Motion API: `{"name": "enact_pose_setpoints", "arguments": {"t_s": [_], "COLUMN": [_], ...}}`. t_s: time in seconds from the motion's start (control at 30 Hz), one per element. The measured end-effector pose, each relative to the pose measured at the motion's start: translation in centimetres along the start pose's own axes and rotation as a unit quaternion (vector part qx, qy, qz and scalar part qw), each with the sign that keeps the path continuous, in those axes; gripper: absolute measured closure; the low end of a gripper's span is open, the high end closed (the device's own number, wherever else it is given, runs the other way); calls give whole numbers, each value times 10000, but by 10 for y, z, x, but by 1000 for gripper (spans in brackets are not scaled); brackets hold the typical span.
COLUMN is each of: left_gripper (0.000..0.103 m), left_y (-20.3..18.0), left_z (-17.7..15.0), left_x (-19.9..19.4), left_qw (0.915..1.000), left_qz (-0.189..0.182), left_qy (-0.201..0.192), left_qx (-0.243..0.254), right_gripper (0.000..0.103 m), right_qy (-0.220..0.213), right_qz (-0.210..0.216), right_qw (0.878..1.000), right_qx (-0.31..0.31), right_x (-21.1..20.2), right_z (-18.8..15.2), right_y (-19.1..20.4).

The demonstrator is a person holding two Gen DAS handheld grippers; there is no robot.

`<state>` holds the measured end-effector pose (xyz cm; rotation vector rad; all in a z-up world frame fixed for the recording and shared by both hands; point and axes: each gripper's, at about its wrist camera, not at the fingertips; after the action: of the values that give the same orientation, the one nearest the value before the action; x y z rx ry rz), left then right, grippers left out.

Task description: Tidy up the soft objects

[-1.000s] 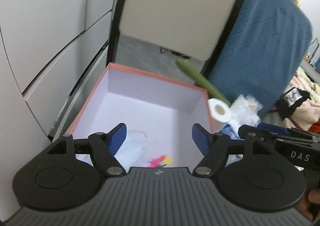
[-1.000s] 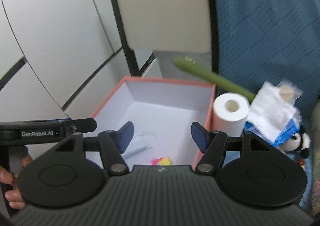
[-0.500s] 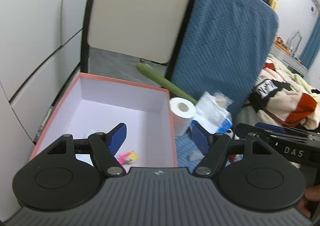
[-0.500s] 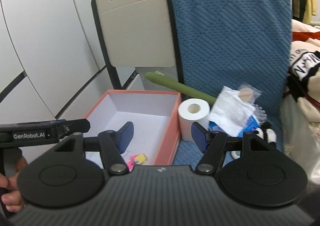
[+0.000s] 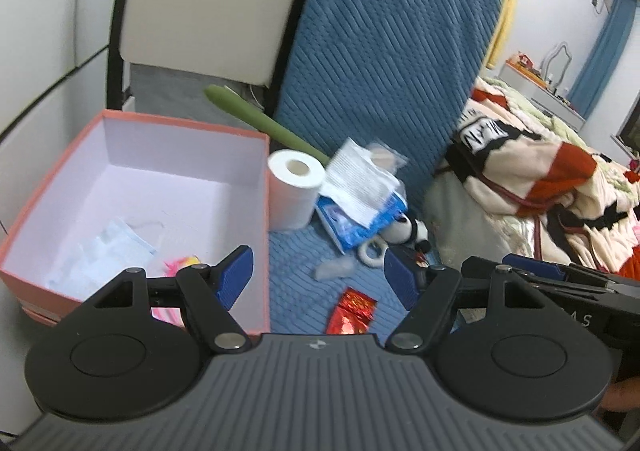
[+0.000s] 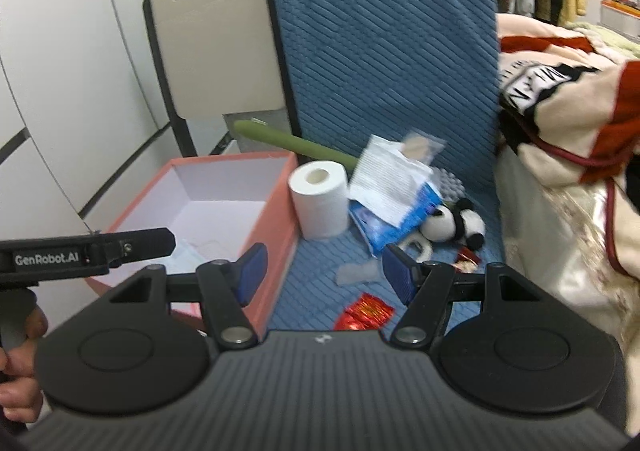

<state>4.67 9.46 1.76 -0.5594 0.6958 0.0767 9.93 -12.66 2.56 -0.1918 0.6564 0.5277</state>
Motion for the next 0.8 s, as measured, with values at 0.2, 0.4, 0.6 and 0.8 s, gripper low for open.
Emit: {"name": "enact_pose_setpoints", "arguments": {"t_s": [0.2, 0.4, 0.6, 0.8], "left_gripper": [26, 26, 26, 26], "left_y": [-11, -20, -30, -31], "left_z": [-27, -48, -63, -73], "left_x": [15, 37, 72, 103], "left_qw": [9998, 9997, 9985, 9974], "left_qz": [-178, -158, 79, 204], "left_qy": [81, 204, 413, 544], "left_qx": [-1, 40, 348, 432], "right_gripper": [37, 37, 37, 37], "right_qy": [29, 205, 269, 369], "right_qz": [-201, -229, -412, -493], "right_qw": [9998, 9994, 9986, 9969], "right_qx": [19, 129, 212, 491], "right_x": [-5, -1, 8, 30], "right_z": [-29, -59, -85, -110], "right_y": [-14, -28, -46, -63]}}
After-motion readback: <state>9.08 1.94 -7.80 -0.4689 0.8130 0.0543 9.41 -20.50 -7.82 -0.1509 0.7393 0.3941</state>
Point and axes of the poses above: each gripper's, at about its wrist camera, not at the fingertips, and x roughly the way its jaws point, y to its left, z to its top, and after that the axes turned 15 degrees about -x, right-handed
